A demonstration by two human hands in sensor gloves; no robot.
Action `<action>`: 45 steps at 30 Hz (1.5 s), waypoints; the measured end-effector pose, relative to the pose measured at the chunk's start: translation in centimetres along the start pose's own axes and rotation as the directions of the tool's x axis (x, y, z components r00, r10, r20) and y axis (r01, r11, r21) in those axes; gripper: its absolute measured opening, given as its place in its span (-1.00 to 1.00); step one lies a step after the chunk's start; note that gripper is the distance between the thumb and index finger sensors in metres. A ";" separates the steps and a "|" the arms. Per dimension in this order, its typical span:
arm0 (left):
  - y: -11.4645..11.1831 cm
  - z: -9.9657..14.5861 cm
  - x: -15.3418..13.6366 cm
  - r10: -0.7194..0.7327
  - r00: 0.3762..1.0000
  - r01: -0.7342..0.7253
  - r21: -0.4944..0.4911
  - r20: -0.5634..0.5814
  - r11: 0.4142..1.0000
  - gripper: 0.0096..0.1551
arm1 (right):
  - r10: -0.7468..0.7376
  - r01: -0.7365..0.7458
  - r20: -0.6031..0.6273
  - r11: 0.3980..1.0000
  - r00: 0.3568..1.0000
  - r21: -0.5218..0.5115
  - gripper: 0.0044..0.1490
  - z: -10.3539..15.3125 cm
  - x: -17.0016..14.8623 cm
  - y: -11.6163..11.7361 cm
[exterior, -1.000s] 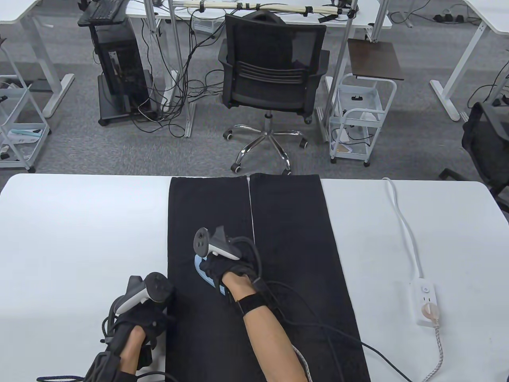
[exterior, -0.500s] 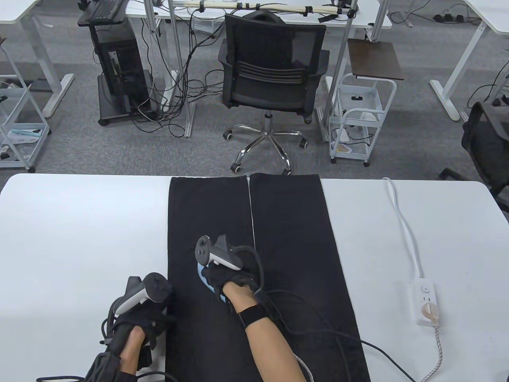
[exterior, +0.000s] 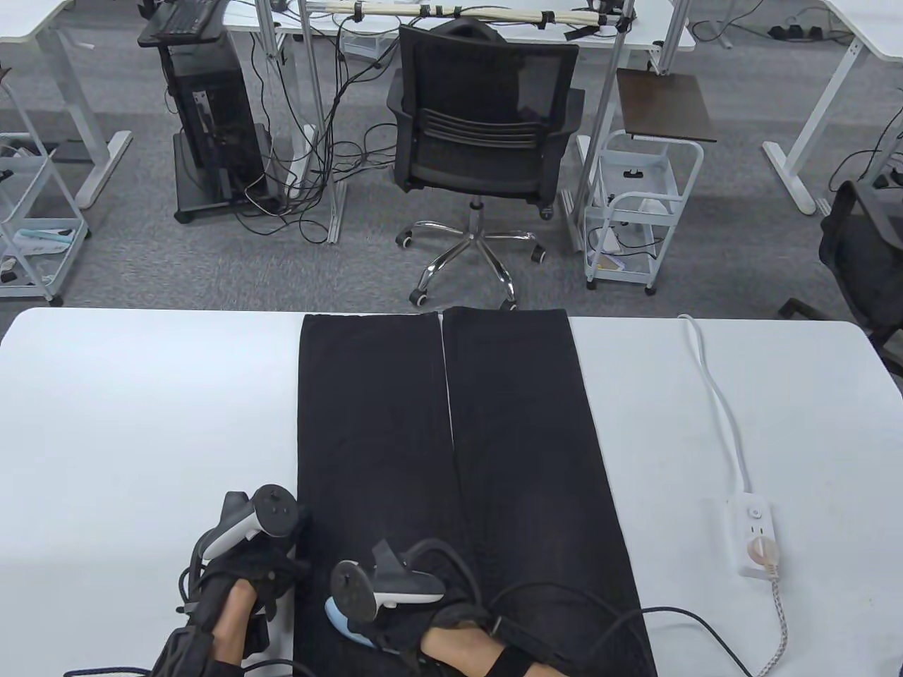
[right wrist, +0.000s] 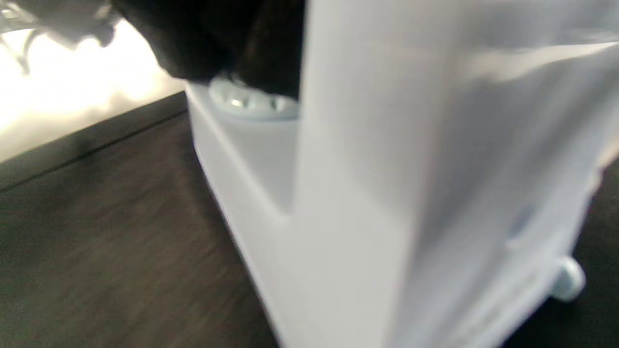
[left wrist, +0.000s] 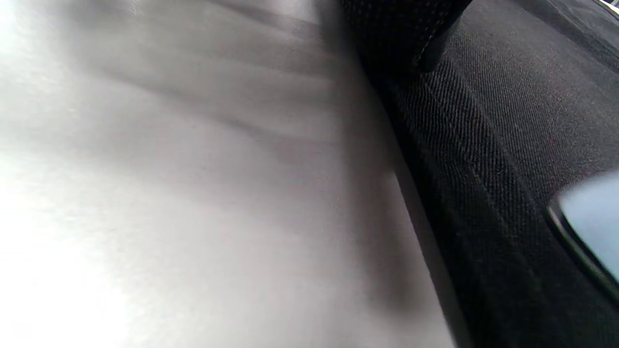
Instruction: Iron trousers with electric iron on table
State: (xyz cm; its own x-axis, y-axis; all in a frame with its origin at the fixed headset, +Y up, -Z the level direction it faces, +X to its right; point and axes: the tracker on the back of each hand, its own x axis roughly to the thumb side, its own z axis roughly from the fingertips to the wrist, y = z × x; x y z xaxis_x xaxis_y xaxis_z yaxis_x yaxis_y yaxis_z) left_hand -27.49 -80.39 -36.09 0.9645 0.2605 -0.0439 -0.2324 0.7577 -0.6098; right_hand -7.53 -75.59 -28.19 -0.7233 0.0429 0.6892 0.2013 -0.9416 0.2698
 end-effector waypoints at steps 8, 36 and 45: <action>0.0 0.0 -0.1 0.001 1.000 -0.001 0.001 0.003 1.000 0.08 | -0.016 0.016 0.023 1.000 1.000 -0.007 -0.34 0.1 0.0 0.1; -0.1 -0.1 -0.2 0.013 1.000 -0.013 -0.005 0.019 1.000 0.08 | -0.196 0.173 -0.474 0.981 0.859 -0.093 -0.35 -13.2 -13.6 -5.6; -0.1 -0.1 -0.2 0.011 1.000 -0.011 -0.007 0.019 1.000 0.08 | -0.130 0.123 -0.305 0.991 0.943 -0.042 -0.35 -8.6 -8.8 -3.6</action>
State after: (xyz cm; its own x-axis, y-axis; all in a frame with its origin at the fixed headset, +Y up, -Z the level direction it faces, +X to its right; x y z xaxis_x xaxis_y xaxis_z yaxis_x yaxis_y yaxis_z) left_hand -27.61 -80.60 -36.12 0.9594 0.2797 -0.0355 -0.2416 0.7506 -0.6150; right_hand -7.55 -75.49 -41.05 -0.9100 0.0612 0.4100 0.0829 -0.9422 0.3246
